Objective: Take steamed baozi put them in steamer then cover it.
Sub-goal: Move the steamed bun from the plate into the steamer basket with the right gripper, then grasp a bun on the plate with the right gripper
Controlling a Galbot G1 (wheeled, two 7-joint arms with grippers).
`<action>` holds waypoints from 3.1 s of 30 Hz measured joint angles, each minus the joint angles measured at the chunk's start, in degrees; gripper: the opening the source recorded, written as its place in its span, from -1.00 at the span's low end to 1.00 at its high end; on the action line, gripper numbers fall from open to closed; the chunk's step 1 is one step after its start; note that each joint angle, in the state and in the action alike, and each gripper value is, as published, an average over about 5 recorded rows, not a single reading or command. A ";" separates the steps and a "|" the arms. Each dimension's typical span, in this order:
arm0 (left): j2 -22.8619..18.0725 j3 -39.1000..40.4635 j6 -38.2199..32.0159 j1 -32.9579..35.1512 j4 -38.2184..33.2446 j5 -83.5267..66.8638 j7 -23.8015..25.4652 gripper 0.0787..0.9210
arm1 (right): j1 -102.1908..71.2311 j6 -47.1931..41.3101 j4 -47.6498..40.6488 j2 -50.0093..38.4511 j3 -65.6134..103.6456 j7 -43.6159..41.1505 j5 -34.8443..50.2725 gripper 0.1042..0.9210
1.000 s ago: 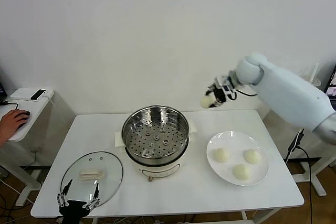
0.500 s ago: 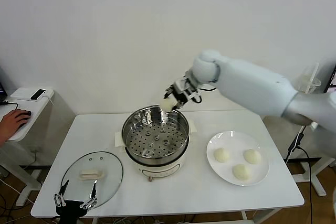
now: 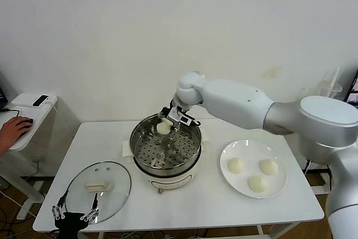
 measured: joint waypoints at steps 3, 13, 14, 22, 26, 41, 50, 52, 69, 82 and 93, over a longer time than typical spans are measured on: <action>0.07 -0.09 -0.01 -0.07 -0.01 -0.04 0.00 0.77 | -0.65 2.13 -1.84 1.26 -0.17 1.06 -2.76 0.07; 0.31 -0.07 -0.01 -0.20 -0.48 -0.14 0.02 0.77 | -2.05 6.60 -6.95 4.11 -0.40 3.06 -8.39 0.07; 0.32 -0.05 0.00 -0.23 -0.54 -0.14 0.03 0.77 | -2.14 6.92 -7.33 4.32 -0.38 3.26 -8.68 0.08; 0.41 -0.15 0.04 0.03 -0.91 -0.16 0.06 0.77 | -2.14 8.18 -8.38 4.60 -0.29 4.12 -9.45 0.51; 0.41 -0.26 0.10 0.35 -1.25 -0.28 0.12 0.77 | -0.85 6.88 -7.19 3.57 -0.66 2.82 -6.91 0.71; 1.77 -0.03 1.15 0.49 -3.46 -0.87 0.59 0.77 | 9.44 -18.27 12.34 -12.52 -1.23 -8.16 14.05 0.76; 2.81 0.08 1.13 0.71 -4.17 -1.01 0.60 0.77 | 10.07 -32.32 26.40 -28.99 0.03 -11.04 19.21 0.76; 2.97 0.14 1.10 0.72 -4.15 -1.01 0.59 0.77 | 9.47 -34.04 28.64 -32.65 0.60 -11.51 19.41 0.76; 3.13 -0.15 1.30 1.02 -4.33 -0.38 0.71 0.77 | -11.60 -38.85 32.05 -45.80 12.95 -11.44 12.35 0.76; 2.49 -0.94 1.35 1.98 -3.99 0.07 0.78 0.77 | -24.23 -39.05 24.52 -40.63 20.34 -11.05 6.43 0.76; 2.37 -1.14 1.38 1.98 -3.96 0.35 0.81 0.77 | -29.15 -38.81 18.83 -35.38 23.46 -9.76 3.09 0.76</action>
